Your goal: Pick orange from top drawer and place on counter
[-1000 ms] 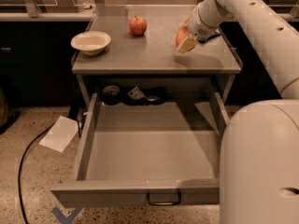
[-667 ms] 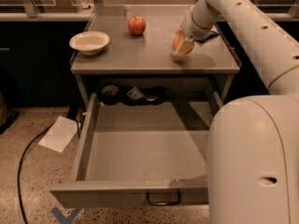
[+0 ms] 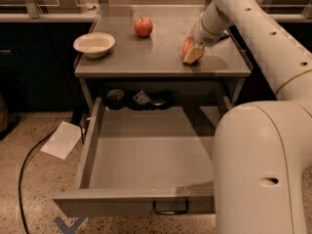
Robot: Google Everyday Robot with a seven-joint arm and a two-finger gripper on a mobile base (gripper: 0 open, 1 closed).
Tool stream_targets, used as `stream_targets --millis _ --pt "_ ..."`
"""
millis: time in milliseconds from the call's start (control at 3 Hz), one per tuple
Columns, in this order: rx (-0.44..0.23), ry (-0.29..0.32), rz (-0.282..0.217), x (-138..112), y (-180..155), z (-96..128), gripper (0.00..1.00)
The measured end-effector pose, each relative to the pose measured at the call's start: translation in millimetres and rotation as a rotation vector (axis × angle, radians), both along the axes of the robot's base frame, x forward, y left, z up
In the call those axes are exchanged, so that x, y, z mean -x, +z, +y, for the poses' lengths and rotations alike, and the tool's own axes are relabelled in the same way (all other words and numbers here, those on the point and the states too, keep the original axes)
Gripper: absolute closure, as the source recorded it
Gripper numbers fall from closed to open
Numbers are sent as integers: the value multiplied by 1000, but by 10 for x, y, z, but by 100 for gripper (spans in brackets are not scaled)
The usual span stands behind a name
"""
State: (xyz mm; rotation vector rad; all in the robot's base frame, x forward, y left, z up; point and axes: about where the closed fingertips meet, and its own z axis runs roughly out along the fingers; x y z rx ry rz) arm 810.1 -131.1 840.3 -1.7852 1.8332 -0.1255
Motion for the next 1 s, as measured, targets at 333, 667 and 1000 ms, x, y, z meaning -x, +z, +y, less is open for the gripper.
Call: stream_targets --millis 333,667,1000 --pt "0 0 0 0 0 0 81" --pt "0 0 0 0 -1 0 58" --pt "0 0 0 0 -1 0 35"
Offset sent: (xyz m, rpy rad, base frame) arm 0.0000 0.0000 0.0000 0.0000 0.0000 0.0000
